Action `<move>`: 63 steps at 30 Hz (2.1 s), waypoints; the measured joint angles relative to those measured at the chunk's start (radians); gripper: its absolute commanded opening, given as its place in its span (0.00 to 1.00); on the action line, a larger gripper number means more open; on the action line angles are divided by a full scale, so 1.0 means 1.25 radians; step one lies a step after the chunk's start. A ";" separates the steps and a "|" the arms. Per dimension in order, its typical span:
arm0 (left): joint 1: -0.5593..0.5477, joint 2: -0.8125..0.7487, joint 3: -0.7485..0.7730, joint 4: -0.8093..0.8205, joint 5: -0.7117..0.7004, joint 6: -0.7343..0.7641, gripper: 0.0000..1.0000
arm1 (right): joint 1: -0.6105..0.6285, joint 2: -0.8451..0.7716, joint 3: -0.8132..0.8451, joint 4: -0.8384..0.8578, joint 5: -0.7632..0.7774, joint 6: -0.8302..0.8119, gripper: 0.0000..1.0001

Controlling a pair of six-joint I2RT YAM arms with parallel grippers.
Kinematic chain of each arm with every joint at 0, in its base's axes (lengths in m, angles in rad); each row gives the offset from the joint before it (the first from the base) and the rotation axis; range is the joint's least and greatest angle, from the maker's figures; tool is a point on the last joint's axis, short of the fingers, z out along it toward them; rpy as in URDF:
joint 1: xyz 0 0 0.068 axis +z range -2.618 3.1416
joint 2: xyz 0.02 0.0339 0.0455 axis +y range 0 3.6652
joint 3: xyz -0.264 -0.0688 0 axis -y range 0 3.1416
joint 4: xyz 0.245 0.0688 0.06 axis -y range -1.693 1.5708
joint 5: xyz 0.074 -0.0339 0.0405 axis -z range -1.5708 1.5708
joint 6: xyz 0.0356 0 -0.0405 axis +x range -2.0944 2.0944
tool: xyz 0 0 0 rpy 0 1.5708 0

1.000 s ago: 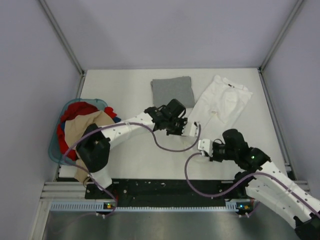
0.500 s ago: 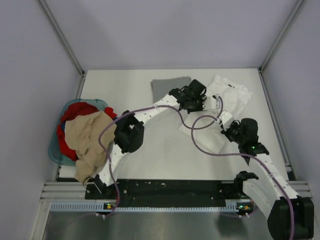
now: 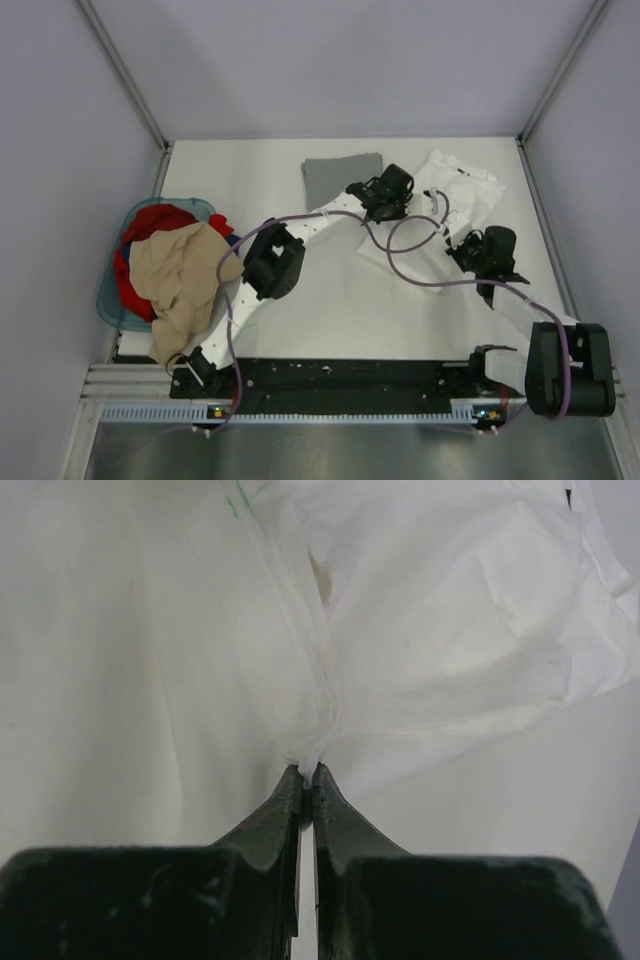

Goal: Fold and stack the t-shirts
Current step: Fold the folded rectangular tshirt in 1/3 of the way

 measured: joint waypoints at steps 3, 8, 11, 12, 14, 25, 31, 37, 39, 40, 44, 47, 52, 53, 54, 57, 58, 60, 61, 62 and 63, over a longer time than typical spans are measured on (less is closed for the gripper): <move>0.000 0.011 0.004 0.022 -0.002 0.000 0.00 | -0.025 0.009 0.000 0.024 -0.001 -0.010 0.00; -0.002 0.014 0.005 0.031 0.018 0.011 0.00 | -0.042 0.033 0.007 0.045 -0.006 -0.041 0.00; 0.000 0.016 0.005 0.042 0.009 0.011 0.25 | -0.042 0.077 0.024 0.050 -0.011 -0.061 0.08; 0.001 0.017 0.005 0.049 0.001 0.008 0.37 | -0.042 0.088 0.029 0.052 -0.010 -0.063 0.14; 0.003 0.021 0.005 0.073 -0.027 -0.005 0.53 | -0.042 0.122 0.042 0.073 0.018 -0.052 0.18; 0.073 -0.014 0.109 0.110 0.022 -0.104 0.50 | -0.084 0.158 0.313 -0.002 0.117 0.114 0.46; 0.081 -0.211 -0.089 0.007 0.263 -0.041 0.36 | -0.055 -0.012 0.265 -0.046 -0.140 0.107 0.18; 0.065 -0.287 -0.274 -0.029 0.389 0.027 0.32 | -0.036 0.122 0.240 0.097 -0.333 0.426 0.00; 0.064 -0.274 -0.299 -0.026 0.390 0.026 0.32 | -0.024 0.211 0.248 0.142 -0.359 0.534 0.00; 0.065 -0.266 -0.310 -0.021 0.387 0.023 0.32 | -0.012 0.253 0.252 0.157 -0.364 0.571 0.00; 0.068 -0.226 -0.320 -0.004 0.371 0.016 0.33 | 0.043 0.385 0.280 0.167 -0.367 0.679 0.00; 0.069 -0.204 -0.321 0.008 0.366 0.010 0.33 | 0.057 0.458 0.351 0.148 -0.356 0.729 0.00; 0.066 -0.187 -0.324 0.015 0.352 0.023 0.35 | 0.046 0.577 0.586 -0.027 -0.277 0.775 0.00; 0.064 -0.187 -0.331 0.016 0.349 0.033 0.36 | 0.038 0.598 0.626 -0.060 -0.259 0.781 0.00; 0.062 -0.188 -0.338 0.016 0.346 0.045 0.36 | 0.028 0.616 0.659 -0.092 -0.240 0.789 0.00; 0.050 -0.188 -0.363 0.013 0.341 0.070 0.37 | -0.009 0.652 0.707 -0.166 -0.193 0.808 0.00; 0.045 -0.188 -0.369 0.010 0.341 0.077 0.37 | -0.018 0.660 0.713 -0.188 -0.181 0.811 0.00; 0.039 -0.188 -0.372 0.005 0.338 0.087 0.37 | -0.034 0.663 0.721 -0.225 -0.168 0.806 0.00; 0.037 -0.188 -0.372 0.004 0.335 0.088 0.37 | -0.037 0.663 0.728 -0.241 -0.167 0.798 0.00; 0.035 -0.188 -0.372 0.004 0.333 0.089 0.37 | -0.037 0.663 0.743 -0.268 -0.168 0.789 0.00; 0.034 -0.188 -0.372 0.003 0.329 0.088 0.37 | -0.033 0.663 0.765 -0.298 -0.174 0.777 0.00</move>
